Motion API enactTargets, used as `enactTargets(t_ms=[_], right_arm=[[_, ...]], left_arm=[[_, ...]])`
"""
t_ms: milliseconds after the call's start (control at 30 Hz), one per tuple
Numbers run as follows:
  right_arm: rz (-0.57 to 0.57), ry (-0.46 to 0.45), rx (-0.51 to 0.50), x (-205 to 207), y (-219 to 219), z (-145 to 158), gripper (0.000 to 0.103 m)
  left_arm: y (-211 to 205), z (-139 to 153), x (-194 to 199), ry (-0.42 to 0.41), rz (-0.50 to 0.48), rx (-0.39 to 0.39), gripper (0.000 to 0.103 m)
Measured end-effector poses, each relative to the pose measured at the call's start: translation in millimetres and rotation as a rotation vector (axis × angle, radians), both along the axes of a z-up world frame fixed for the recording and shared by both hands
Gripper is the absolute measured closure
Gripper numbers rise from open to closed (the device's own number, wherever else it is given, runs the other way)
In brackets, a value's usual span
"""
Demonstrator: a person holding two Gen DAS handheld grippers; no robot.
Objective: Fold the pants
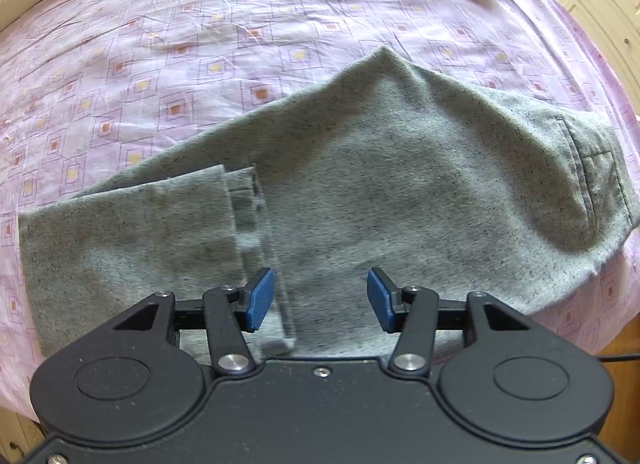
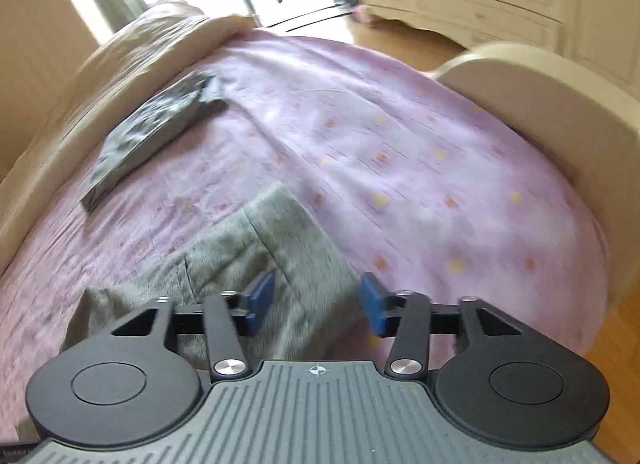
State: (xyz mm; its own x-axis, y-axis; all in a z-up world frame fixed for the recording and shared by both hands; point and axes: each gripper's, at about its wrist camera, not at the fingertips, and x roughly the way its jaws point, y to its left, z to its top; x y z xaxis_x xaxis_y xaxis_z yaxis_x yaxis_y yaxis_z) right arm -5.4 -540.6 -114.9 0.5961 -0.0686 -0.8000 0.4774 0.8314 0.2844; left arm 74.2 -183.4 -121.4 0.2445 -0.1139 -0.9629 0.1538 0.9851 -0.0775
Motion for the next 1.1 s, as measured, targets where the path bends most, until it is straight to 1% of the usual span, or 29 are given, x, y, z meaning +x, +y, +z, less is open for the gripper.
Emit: enactTargets(t_ms=[67, 133, 167, 233, 300, 400, 433, 467, 500, 533, 633, 700, 767, 833, 867, 900, 933, 967, 1033, 1100], right_arm=[[0.114, 0.069, -0.007, 19, -10, -6, 0.047], [0.185, 0.135, -0.081, 36, -15, -12, 0.047], [0.213, 0.145, -0.091, 39, -19, -15, 0.047], [0.256, 0.174, -0.050, 48, -29, -27, 0.047], [0.286, 0.189, 0.023, 53, -38, -38, 0.047], [0.265, 0.195, 0.149, 57, -51, -50, 0.044], [0.253, 0.187, 0.193, 57, -55, -51, 0.041], [0.257, 0.172, 0.245, 56, -58, -51, 0.037], [0.274, 0.165, 0.292, 56, -59, -51, 0.036], [0.289, 0.163, 0.316, 55, -59, -50, 0.036], [0.334, 0.154, 0.355, 51, -53, -50, 0.035], [0.317, 0.144, 0.379, 50, -52, -54, 0.032], [0.286, 0.113, 0.408, 55, -51, -60, 0.025], [0.260, 0.073, 0.428, 64, -50, -61, 0.024], [0.246, 0.068, 0.439, 69, -49, -62, 0.022], [0.235, 0.070, 0.454, 74, -48, -63, 0.018], [0.225, 0.078, 0.468, 79, -47, -63, 0.012], [0.217, 0.084, 0.480, 81, -48, -63, 0.009], [0.220, 0.100, 0.507, 80, -47, -61, 0.009], [0.229, 0.128, 0.575, 78, -48, -66, 0.009]], left_arm=[[-8, 1, 1, 0.002, 0.014, 0.016, 0.046], [-13, 3, 2, -0.002, 0.029, 0.030, 0.046], [-16, 4, 3, -0.003, 0.034, 0.036, 0.046], [-20, 4, 5, -0.004, 0.040, 0.049, 0.046], [-23, 3, 6, 0.003, 0.047, 0.073, 0.046], [-25, 1, 8, 0.018, 0.066, 0.093, 0.046], [-25, 1, 8, 0.023, 0.071, 0.096, 0.046], [-25, 0, 8, 0.027, 0.075, 0.098, 0.046], [-25, 0, 8, 0.031, 0.078, 0.101, 0.046], [-26, -1, 9, 0.035, 0.079, 0.106, 0.046], [-28, -2, 11, 0.042, 0.084, 0.119, 0.046], [-29, -3, 12, 0.046, 0.088, 0.120, 0.046], [-31, -4, 14, 0.048, 0.087, 0.119, 0.046], [-34, -4, 16, 0.048, 0.079, 0.121, 0.046], [-36, -5, 17, 0.049, 0.075, 0.124, 0.046], [-38, -5, 19, 0.050, 0.071, 0.125, 0.046], [-40, -5, 20, 0.051, 0.068, 0.124, 0.046], [-43, -5, 23, 0.051, 0.065, 0.124, 0.046], [-47, -6, 27, 0.045, 0.062, 0.126, 0.046], [-52, -6, 32, 0.037, 0.057, 0.122, 0.046]])
